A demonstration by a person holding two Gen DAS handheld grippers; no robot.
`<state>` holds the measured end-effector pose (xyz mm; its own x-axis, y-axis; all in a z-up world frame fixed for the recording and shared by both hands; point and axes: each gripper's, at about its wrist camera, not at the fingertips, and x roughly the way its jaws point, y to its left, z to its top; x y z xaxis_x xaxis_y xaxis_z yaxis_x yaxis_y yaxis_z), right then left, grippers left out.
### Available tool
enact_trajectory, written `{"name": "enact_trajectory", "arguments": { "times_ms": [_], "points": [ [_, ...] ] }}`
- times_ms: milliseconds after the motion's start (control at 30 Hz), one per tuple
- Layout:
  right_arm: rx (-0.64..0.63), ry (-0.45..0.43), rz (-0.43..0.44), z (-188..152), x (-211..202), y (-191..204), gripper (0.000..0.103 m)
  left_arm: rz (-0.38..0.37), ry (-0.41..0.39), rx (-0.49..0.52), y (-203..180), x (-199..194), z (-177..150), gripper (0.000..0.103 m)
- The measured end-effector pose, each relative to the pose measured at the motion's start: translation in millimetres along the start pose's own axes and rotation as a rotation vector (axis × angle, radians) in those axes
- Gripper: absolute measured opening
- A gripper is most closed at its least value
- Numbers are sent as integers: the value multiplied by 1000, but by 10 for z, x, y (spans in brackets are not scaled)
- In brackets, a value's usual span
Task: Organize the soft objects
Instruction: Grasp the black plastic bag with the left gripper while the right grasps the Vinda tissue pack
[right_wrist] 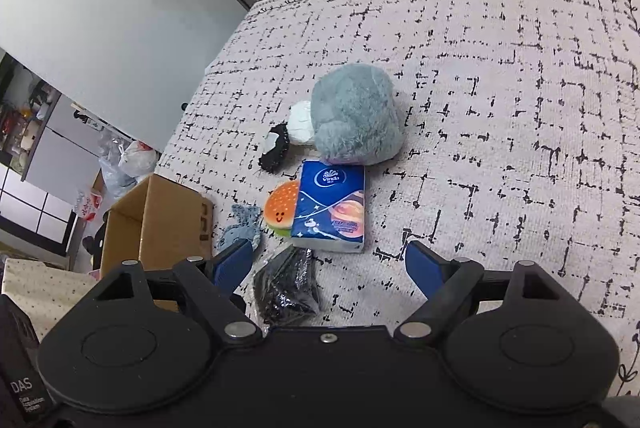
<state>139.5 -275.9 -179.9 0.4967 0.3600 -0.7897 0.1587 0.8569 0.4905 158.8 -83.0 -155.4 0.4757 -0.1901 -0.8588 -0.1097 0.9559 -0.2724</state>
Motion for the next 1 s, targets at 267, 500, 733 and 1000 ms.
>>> {"name": "enact_trajectory", "arguments": {
  "times_ms": [267,500,733,1000],
  "points": [
    [64,56,-1,89,302,-123,83,-22,48,-32,-40,295,16,58],
    [69,110,-25,123,543,-147,83,-47,91,-43,-111,509,-31,58],
    [33,102,-47,135,657,-109,85,-56,77,-43,-166,566,-68,53],
    [-35,76,-101,130,730,0,80,-139,62,-103,-118,516,-92,28]
  ]
}}
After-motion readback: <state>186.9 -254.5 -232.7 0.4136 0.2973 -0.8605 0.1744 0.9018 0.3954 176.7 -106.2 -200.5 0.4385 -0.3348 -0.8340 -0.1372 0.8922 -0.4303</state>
